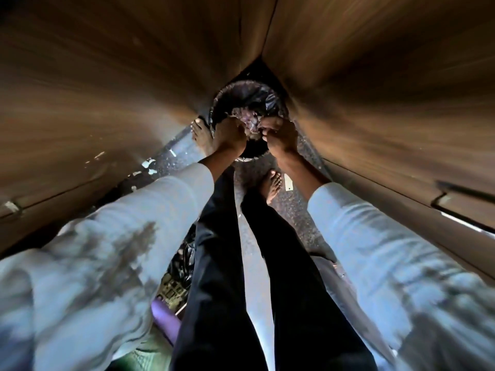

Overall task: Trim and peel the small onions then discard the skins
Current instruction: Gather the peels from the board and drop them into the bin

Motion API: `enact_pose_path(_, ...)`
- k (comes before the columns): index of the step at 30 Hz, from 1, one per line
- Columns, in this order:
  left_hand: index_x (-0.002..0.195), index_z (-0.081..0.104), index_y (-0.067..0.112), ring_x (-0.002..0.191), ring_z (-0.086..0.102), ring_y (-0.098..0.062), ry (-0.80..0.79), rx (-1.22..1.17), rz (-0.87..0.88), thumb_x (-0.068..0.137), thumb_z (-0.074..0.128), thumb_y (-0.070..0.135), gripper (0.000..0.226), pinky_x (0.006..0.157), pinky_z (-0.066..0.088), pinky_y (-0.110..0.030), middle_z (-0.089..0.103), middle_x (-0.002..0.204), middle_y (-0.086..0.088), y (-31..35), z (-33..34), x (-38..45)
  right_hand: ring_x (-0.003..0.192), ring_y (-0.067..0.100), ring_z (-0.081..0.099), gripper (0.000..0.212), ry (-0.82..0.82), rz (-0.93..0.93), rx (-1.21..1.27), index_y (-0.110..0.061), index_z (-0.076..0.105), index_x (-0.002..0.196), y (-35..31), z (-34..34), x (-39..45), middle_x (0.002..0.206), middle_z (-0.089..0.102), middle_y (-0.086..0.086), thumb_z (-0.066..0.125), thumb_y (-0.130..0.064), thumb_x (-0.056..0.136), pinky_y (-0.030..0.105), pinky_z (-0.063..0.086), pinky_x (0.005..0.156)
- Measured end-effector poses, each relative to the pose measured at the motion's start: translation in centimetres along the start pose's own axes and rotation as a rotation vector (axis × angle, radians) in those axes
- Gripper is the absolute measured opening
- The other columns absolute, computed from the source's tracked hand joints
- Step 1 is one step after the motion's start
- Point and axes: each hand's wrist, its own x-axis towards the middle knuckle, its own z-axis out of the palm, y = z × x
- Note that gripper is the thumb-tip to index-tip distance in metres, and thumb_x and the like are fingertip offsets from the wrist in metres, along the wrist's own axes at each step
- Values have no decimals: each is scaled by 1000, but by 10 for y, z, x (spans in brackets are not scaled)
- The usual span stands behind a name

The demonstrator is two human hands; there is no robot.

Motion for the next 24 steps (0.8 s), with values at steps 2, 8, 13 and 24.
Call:
enact_pose_path(2,100,79,5,97,77,-37,54,-11,0,100,52,33,39,83,64,-49,80,101,-19,7,-13,-13,87,22,72,30,17,-24,-61,-9,76,86,9,-1,4,91,76,13,52,8,85,56,61,94)
enact_pose_path(8,112,76,20,106,76,-25,-12,-24,122,82,78,19,30,91,63,-40,80,114,-4,34,-52,-61,88,32,77,22,-5,-147,-193,-31,71,76,-3,-13,-15,92,80,15,54,-18,75,59,62,85)
enact_pose_path(13,152,51,10,135,59,-37,77,106,455,91,70,13,65,109,53,-45,55,150,-20,87,-117,-164,113,27,70,37,-7,-398,-441,-13,67,124,-114,-61,-117,120,76,9,56,-11,89,44,56,100)
enact_pose_path(24,150,43,11,132,50,-31,592,223,821,86,71,15,70,107,49,-46,50,146,-7,220,-324,-289,142,22,48,56,132,-1014,-625,-12,40,157,-370,-147,-267,154,51,6,44,-10,101,32,38,119)
